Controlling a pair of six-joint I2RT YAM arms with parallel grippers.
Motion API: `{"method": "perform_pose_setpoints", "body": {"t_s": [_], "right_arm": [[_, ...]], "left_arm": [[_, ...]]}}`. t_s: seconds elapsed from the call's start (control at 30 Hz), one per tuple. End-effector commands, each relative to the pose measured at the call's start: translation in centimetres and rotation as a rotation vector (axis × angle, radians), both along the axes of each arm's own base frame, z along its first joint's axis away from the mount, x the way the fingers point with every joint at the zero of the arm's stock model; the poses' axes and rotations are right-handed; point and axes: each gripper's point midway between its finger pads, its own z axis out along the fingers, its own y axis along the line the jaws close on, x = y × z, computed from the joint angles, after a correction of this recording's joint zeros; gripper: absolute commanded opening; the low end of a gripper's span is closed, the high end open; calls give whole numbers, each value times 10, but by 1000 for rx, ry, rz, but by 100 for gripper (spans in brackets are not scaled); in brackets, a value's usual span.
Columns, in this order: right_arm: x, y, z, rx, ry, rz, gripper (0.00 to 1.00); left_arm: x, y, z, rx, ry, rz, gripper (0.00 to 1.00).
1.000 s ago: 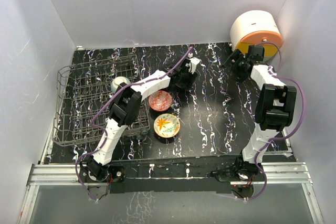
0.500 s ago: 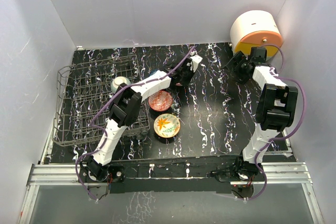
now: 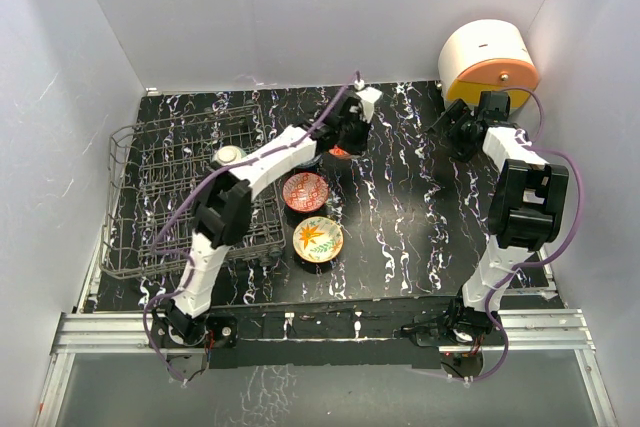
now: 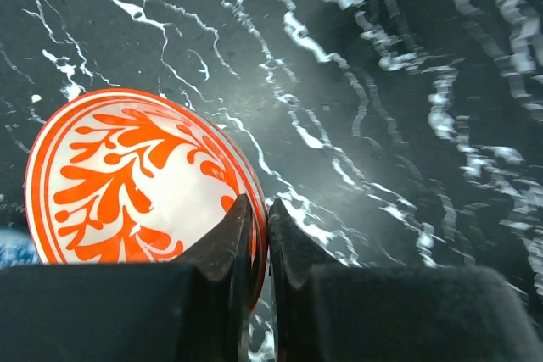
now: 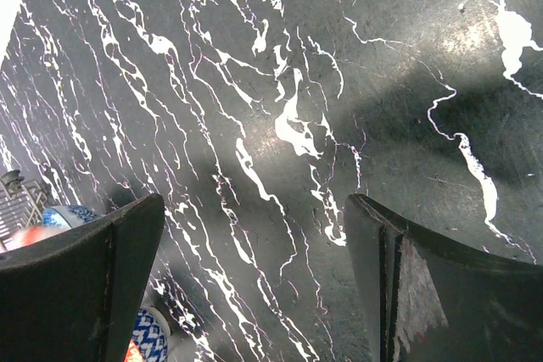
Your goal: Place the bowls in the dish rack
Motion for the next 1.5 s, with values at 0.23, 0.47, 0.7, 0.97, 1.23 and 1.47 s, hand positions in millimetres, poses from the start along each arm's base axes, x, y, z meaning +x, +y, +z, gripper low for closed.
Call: {"method": "perform_pose_setpoints", "body": {"t_s": [0.23,0.47,0.7,0.97,1.23,1.47], "right_arm": [[9,2,34,30,-120,10,87],[7,7,34,49,-128,26,86],[4,11,37,62,-137,41,85],[-2,13,38,64,-145,51,85],[2,12,38,55,-149,54,85],[7,9,37,46,-151,46,85]], "left_arm": [[-11,207,205,-545,-155,445,0],[-36,329,197,-728,-120,715,0],[-28,384,179,-1028,-133,848,0],[-6,440,156,-1352,-180,921,0],[18,456,140,-1491,-211,912,0],[53,469,129,-1531,-215,916,0]]}}
